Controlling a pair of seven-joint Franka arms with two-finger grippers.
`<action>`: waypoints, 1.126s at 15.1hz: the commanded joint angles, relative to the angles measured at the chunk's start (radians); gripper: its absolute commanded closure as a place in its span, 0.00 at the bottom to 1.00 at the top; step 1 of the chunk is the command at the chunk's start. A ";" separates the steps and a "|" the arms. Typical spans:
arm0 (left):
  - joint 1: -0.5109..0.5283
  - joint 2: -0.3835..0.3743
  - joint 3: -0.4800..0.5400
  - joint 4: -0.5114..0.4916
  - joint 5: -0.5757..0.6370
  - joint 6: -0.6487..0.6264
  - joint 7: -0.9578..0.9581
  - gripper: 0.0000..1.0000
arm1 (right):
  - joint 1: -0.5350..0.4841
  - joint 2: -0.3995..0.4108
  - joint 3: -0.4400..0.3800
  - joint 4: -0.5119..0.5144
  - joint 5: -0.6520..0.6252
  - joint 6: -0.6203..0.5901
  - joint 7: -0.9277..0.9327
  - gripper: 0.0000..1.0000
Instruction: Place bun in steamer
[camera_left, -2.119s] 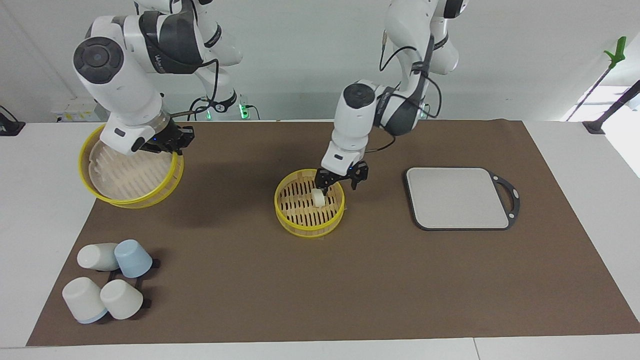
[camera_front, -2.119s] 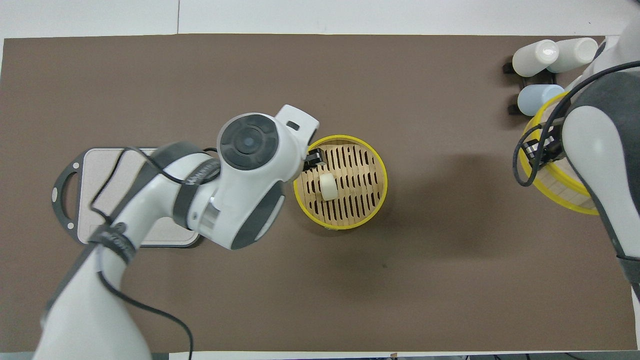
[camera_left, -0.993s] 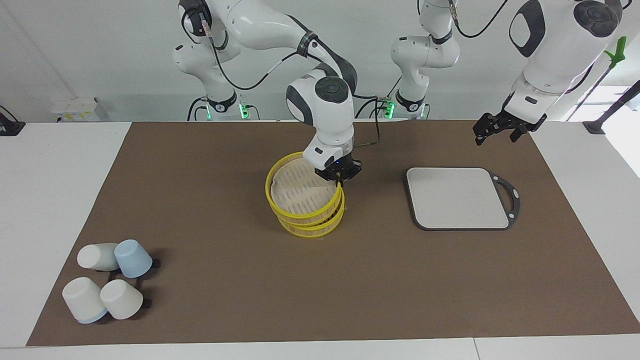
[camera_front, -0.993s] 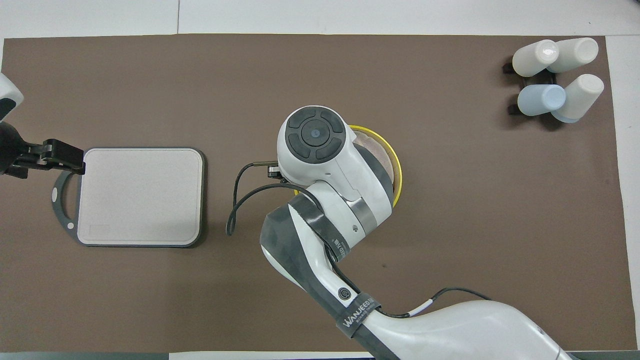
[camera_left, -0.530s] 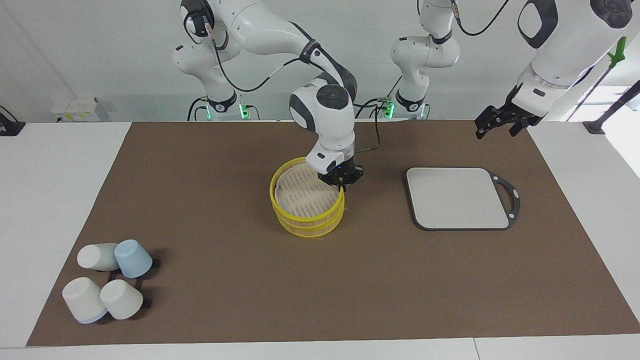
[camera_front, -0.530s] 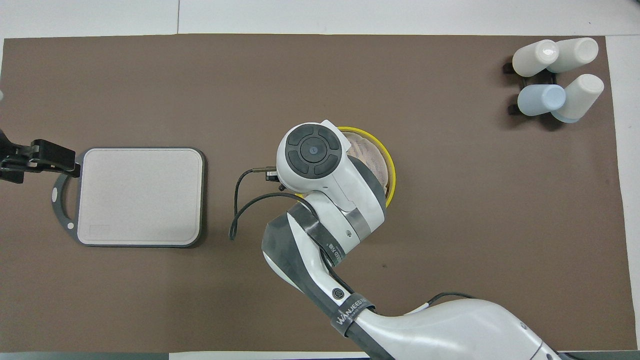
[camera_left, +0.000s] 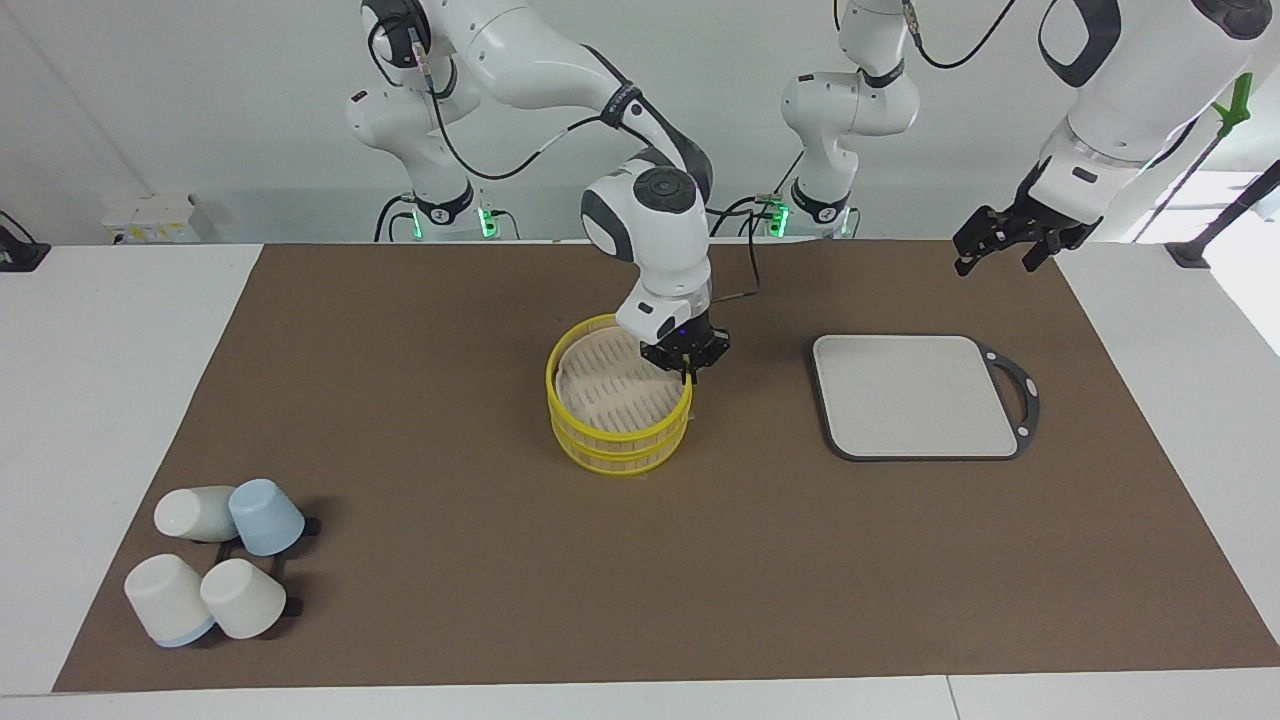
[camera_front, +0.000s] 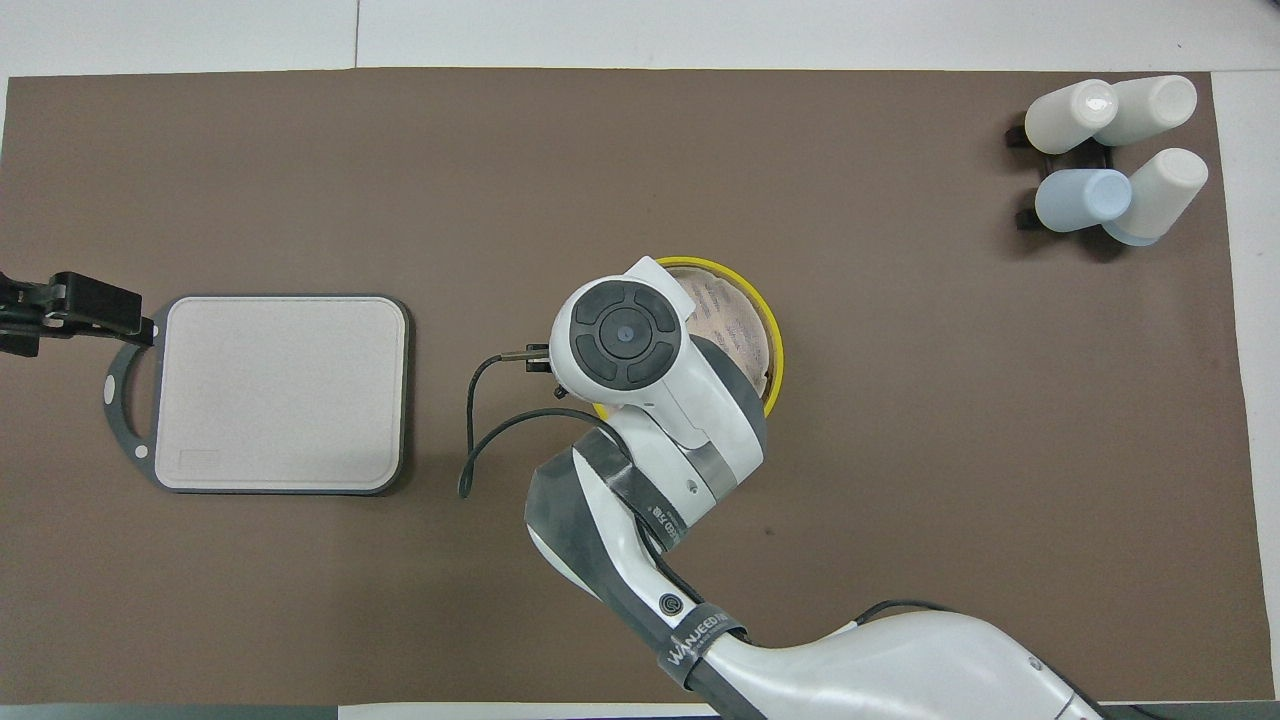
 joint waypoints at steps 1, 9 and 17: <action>0.012 -0.039 -0.004 -0.008 -0.015 0.006 0.024 0.00 | 0.014 0.000 0.006 -0.040 0.017 0.037 0.042 0.00; 0.006 -0.037 -0.010 -0.010 -0.011 0.006 0.024 0.00 | -0.197 -0.185 -0.036 0.174 0.014 -0.408 -0.107 0.00; 0.014 -0.054 -0.009 -0.059 -0.005 0.046 0.029 0.00 | -0.521 -0.425 -0.036 0.109 0.013 -0.775 -0.467 0.00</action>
